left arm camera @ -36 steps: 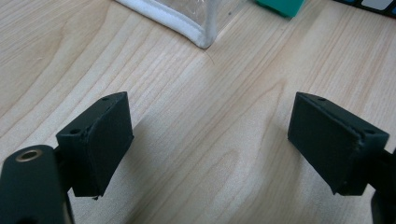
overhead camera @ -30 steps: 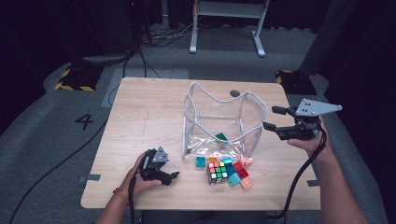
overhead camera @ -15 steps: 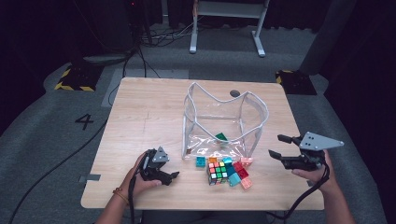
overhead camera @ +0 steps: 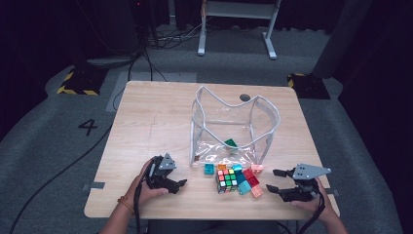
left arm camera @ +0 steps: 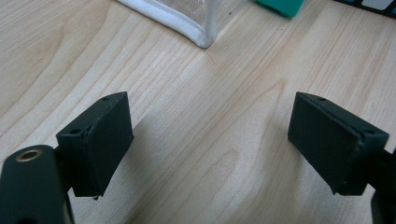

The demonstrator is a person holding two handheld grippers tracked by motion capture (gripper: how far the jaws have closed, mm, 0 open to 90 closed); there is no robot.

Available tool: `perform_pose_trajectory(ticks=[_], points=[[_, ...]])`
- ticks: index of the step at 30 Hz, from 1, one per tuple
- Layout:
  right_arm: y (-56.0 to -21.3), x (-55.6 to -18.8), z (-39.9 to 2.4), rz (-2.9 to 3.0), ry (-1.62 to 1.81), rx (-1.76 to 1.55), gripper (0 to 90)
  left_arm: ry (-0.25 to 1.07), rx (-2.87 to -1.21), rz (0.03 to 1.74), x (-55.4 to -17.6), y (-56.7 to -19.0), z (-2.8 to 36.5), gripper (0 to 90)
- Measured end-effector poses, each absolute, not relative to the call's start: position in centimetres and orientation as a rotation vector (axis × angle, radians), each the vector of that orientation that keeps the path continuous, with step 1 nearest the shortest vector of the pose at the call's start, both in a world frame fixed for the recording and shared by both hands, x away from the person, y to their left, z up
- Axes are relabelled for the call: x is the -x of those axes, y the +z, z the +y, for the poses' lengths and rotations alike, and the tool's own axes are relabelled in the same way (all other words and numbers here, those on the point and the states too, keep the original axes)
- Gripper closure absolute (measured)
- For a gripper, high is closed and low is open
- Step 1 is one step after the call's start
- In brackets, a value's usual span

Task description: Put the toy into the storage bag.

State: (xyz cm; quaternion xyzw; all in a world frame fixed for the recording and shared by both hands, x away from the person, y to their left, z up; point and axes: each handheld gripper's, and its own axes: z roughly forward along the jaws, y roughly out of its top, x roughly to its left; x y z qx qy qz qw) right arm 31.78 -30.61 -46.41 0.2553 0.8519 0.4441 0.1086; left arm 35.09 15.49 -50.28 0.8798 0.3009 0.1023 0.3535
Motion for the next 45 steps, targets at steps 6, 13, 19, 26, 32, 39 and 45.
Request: perform_pose_trajectory(ticks=[6,13,19,26,32,39,45], points=[[-48.1,-32.3,-30.3,2.522,1.259,-0.781,36.2,0.261,-2.274,0.781,-35.0,-50.3,15.5,14.1],[-48.6,-35.2,-30.9,2.44,1.262,-0.86,42.2,0.261,-2.275,0.78,-35.1,-50.3,15.5,14.1],[-49.2,-36.7,-30.2,2.487,1.286,-0.839,45.0,0.261,-2.278,0.778,-35.1,-50.3,15.5,14.1],[-49.5,-36.8,-29.3,2.459,1.273,-0.868,41.7,0.261,-2.275,0.78,-35.1,-50.3,15.5,14.1],[-49.9,-36.5,-28.7,2.48,1.219,-0.838,47.0,0.26,-2.278,0.778,-35.1,-50.3,15.5,14.1],[-50.0,-35.4,-28.4,2.494,1.142,-0.81,50.5,0.261,-2.275,0.781,-35.0,-50.3,15.5,14.1],[-50.0,-34.6,-28.6,2.491,1.142,-0.795,56.0,0.26,-2.276,0.78,-35.0,-50.3,15.5,14.1]])
